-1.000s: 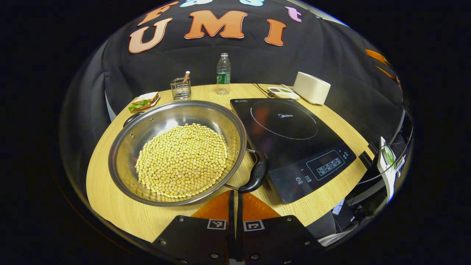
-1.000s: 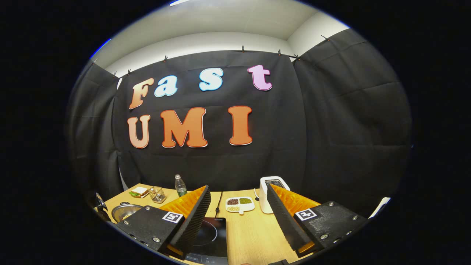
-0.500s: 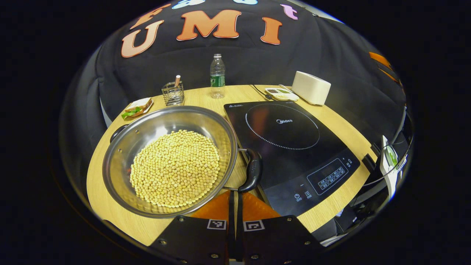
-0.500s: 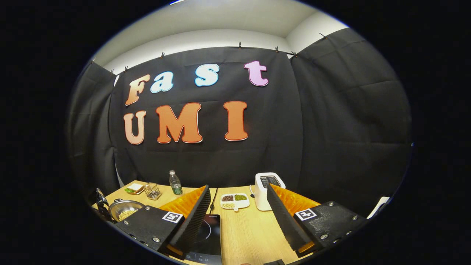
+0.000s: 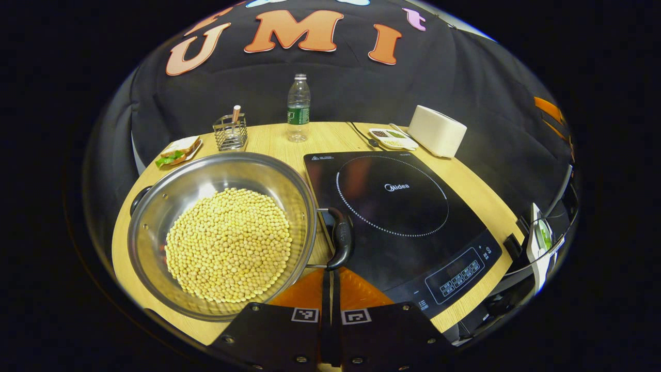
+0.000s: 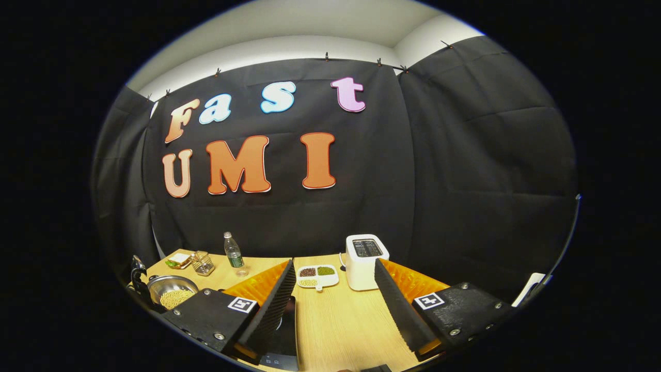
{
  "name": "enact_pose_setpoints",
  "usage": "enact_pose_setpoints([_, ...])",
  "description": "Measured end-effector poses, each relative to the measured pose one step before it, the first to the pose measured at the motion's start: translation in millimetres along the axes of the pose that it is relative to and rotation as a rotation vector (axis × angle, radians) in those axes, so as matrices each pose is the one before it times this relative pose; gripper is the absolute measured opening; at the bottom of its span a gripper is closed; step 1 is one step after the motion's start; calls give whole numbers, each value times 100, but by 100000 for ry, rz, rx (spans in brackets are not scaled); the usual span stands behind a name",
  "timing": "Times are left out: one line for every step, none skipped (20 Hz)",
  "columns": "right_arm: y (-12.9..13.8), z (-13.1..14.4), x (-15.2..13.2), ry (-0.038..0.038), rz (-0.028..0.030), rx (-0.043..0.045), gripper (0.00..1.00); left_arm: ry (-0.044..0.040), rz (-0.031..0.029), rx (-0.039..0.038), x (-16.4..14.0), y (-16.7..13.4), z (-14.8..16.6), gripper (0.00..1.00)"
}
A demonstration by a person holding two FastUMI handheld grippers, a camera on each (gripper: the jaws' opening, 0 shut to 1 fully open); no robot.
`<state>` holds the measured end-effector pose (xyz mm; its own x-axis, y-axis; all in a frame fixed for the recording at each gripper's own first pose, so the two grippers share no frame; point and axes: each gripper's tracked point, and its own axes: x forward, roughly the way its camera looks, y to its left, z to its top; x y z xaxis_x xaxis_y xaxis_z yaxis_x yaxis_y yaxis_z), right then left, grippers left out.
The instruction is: First push the handle of the pot to place it horizontally, then grasp the pot with both hands and set it on the induction cooktop.
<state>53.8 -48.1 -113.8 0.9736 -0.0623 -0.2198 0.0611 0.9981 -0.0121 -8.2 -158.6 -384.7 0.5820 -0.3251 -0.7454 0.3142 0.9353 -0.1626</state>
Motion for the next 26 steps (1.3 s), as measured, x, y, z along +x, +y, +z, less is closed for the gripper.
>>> enact_pose_setpoints([-175, -219, 92, 468, -173, 151, 95, -1, 321, 630, 284, 66, 243, 1])
enact_pose_setpoints([9, -123, 240, 428, -71, 138, 95, -431, 317, 653, 170, 68, 319, 1])
enact_pose_setpoints([-40, -119, 188, 377, -68, 200, 95, -291, 222, 199, 153, 159, 145, 0])
enact_pose_setpoints([1, -132, 168, 333, -12, 196, 95, -70, 100, 18, 166, 98, 98, 1])
enact_pose_setpoints([55, -155, 165, 213, 3, 89, 95, -5, -85, -377, 111, -23, 150, 0])
enact_pose_setpoints([76, -105, 151, 241, -5, -36, 95, 4, -330, -469, 83, 51, 149, 1])
enact_pose_setpoints([36, -87, 125, 168, -32, -90, 95, 25, -378, -614, 21, -13, 110, 1])
enact_pose_setpoints([108, -75, 120, 244, -31, -121, 95, -55, -334, -606, 125, 46, 184, 1])
enact_pose_setpoints([121, -165, 97, 274, 66, -104, 95, -139, -291, -528, 141, 121, 183, 1])
enact_pose_setpoints([110, -170, 140, 439, 133, -60, 95, -69, -173, -416, 161, 65, 241, 1])
enact_pose_setpoints([44, -141, 110, 401, 133, -59, 95, 1, 14, -540, 305, 114, 173, 1])
enact_pose_setpoints([138, -57, 98, 302, 90, -111, 95, 66, -39, -298, 186, 69, 157, 1])
enact_pose_setpoints([34, -132, 103, 161, -65, -68, 95, -32, -44, -34, 116, 44, 115, 1])
enact_pose_setpoints([4, -25, 107, 60, -150, -65, 95, -122, -80, -261, 101, 13, 229, 1])
enact_pose_setpoints([-5, -22, 66, 1, -206, -1, 95, -5, -29, -315, 126, 42, 86, 1])
enact_pose_setpoints([40, -15, 69, 58, -184, 150, 95, -110, -70, -112, 67, 43, 170, 1])
enact_pose_setpoints([36, -95, -5, 110, -164, 218, 95, -147, -70, 107, 147, 18, 129, 1])
enact_pose_setpoints([30, -3, 92, 116, -162, 281, 95, -200, -81, -2, 144, 20, 261, 0])
enact_pose_setpoints([79, -104, 10, 181, -145, 213, 95, -240, 4, -65, 127, 63, 85, 1])
enact_pose_setpoints([133, -94, 89, 188, -155, 128, 95, -365, -27, 234, 98, -53, 138, 1])
enact_pose_setpoints([79, -97, -44, 261, -306, 52, 95, -342, 23, 228, 18, -5, 92, 0])
enact_pose_setpoints([187, -119, -30, 415, -261, -299, 95, -205, 220, 43, 35, 79, 116, 0])
enact_pose_setpoints([304, -122, -100, 332, 22, -277, 95, 73, 8, 128, -45, -61, -143, 1])
enact_pose_setpoints([368, -93, -135, 301, 159, -138, 95, -330, -129, -279, -173, -7, 4, 1])
enact_pose_setpoints([441, -86, -97, 193, 135, -16, 95, -534, -201, -187, -250, -178, 108, 1])
enact_pose_setpoints([384, -13, -174, 132, 110, 7, 95, -966, -291, 382, -341, -136, 187, 1])
